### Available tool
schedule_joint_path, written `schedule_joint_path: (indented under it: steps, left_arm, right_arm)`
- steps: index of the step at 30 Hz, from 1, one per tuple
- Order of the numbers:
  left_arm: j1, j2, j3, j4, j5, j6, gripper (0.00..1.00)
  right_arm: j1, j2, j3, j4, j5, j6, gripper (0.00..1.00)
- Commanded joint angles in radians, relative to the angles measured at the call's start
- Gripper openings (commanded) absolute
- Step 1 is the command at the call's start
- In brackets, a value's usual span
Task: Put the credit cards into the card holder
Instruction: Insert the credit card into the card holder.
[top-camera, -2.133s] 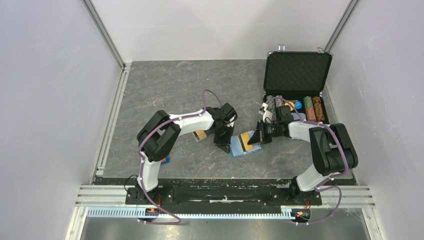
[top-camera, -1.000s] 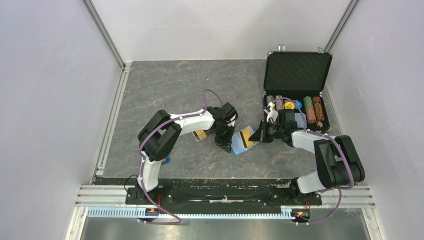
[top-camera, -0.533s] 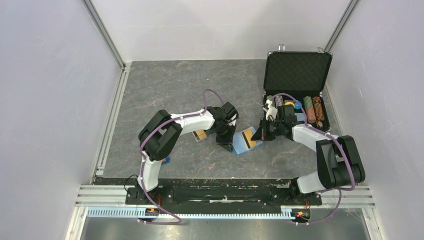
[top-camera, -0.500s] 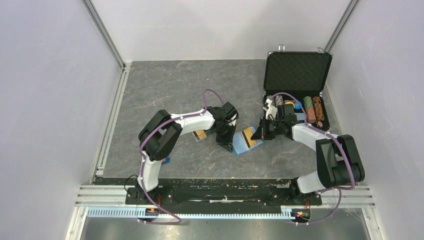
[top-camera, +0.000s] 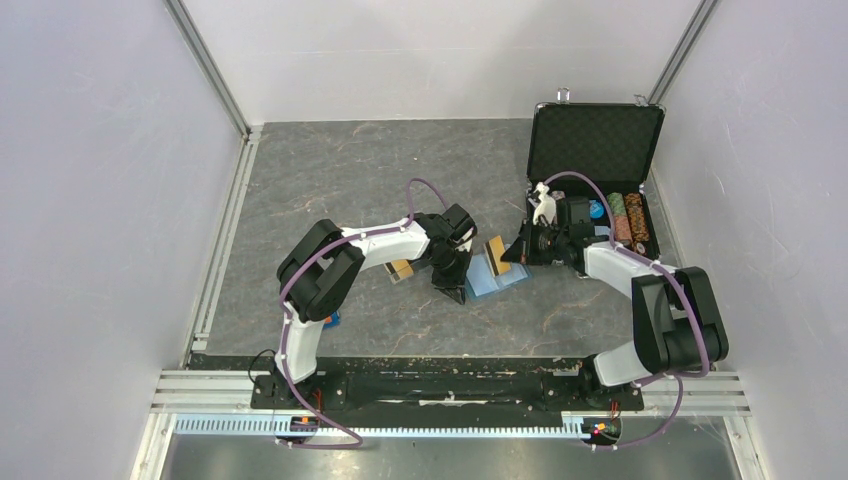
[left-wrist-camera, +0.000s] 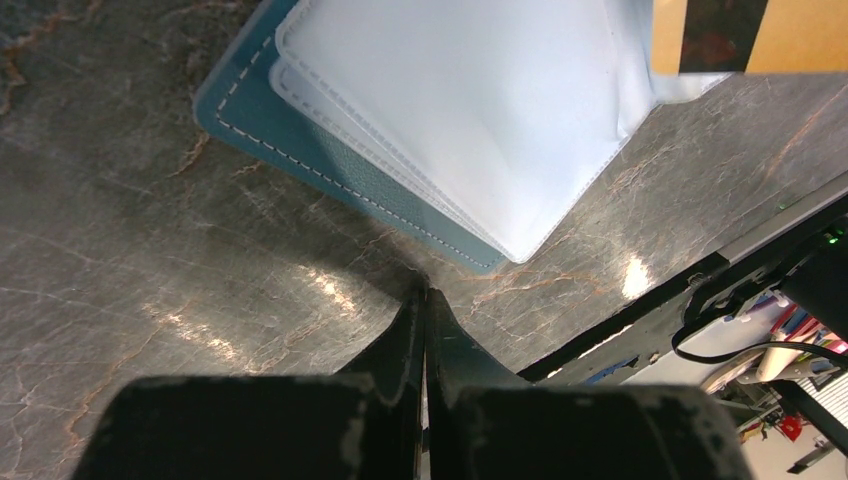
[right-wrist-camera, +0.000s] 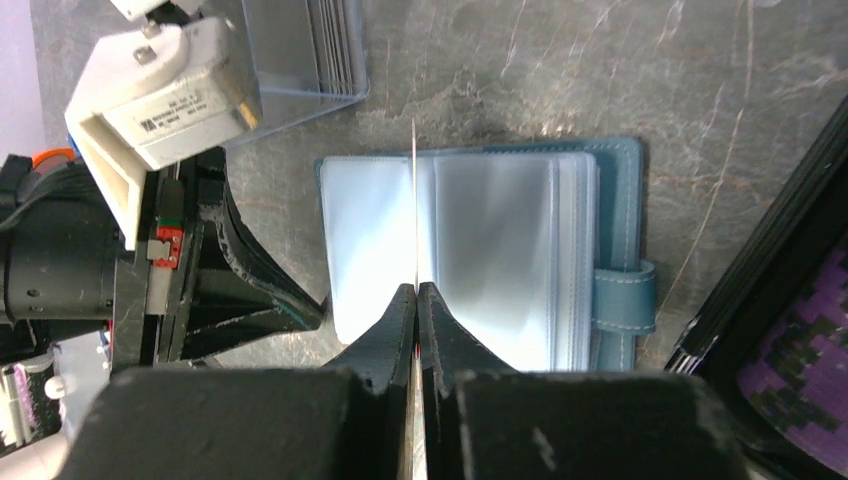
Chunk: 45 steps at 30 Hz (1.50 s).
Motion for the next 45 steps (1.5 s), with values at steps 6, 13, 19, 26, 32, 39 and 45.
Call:
schedule_joint_path:
  steps: [6, 13, 19, 26, 32, 39, 45]
  left_arm:
    - [-0.001, 0.041, -0.01, 0.004, -0.005, 0.026, 0.02]
    - [0.005, 0.049, 0.0, 0.013, 0.005, 0.018, 0.02]
    - [0.008, 0.055, 0.005, 0.013, 0.01, 0.017, 0.02]
    - [0.011, 0.057, 0.004, 0.013, 0.011, 0.018, 0.02]
    - [0.012, 0.059, 0.004, 0.013, 0.014, 0.019, 0.02]
    - [0.012, 0.066, 0.008, 0.013, 0.016, 0.022, 0.02]
    - [0.013, 0.074, 0.016, 0.011, 0.022, 0.025, 0.02]
  right_arm:
    - [-0.004, 0.05, -0.053, 0.169, 0.024, 0.046, 0.0]
    - [-0.004, 0.057, -0.175, 0.295, -0.106, 0.185, 0.0]
    - [-0.004, 0.042, -0.23, 0.401, -0.187, 0.322, 0.0]
    - [-0.004, 0.046, -0.196, 0.262, -0.19, 0.259, 0.0]
    - [-0.004, 0.036, -0.187, 0.212, -0.156, 0.262, 0.0]
    - [0.0, 0.143, -0.136, 0.16, -0.241, 0.188, 0.0]
    - [0.009, 0.253, -0.013, -0.024, -0.274, 0.029, 0.0]
